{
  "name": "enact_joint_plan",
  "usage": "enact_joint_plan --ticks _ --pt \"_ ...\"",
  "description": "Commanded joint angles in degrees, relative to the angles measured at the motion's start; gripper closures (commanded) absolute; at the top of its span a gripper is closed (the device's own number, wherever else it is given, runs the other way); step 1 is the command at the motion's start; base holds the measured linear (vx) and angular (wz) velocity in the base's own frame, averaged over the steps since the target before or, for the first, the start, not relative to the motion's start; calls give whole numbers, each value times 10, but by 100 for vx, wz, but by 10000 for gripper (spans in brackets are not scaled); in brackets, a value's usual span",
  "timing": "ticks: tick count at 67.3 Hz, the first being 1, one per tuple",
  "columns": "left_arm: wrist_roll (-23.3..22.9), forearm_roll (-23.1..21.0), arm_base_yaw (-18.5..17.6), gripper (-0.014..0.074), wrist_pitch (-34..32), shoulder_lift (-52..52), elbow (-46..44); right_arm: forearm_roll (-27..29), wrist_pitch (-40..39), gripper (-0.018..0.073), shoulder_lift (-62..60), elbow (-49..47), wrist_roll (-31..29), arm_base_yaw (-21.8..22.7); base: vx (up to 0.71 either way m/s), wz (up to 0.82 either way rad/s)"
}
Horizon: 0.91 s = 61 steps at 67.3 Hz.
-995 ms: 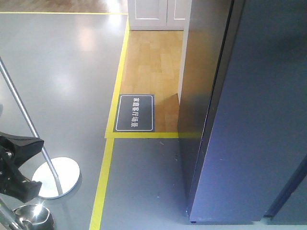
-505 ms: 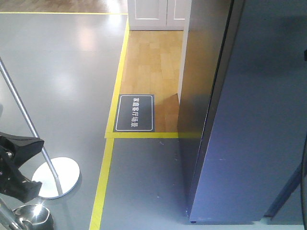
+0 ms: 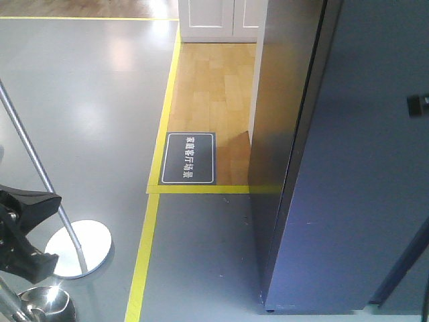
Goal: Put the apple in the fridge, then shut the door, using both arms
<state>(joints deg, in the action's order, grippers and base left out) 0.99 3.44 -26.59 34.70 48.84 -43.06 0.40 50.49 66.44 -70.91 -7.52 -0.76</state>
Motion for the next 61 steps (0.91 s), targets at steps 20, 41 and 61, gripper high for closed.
enact_joint_plan --ticks 20,41,61 --pt "-3 -1 0 603 -41 -5 -13 4 46 563 -259 163 1 -9 0 0" --pt "-3 -1 0 603 -41 -5 -13 13 111 563 -378 224 3 -9 0 0" --pt "-3 -1 0 603 -41 -5 -13 45 121 563 -404 230 2 -9 0 0"
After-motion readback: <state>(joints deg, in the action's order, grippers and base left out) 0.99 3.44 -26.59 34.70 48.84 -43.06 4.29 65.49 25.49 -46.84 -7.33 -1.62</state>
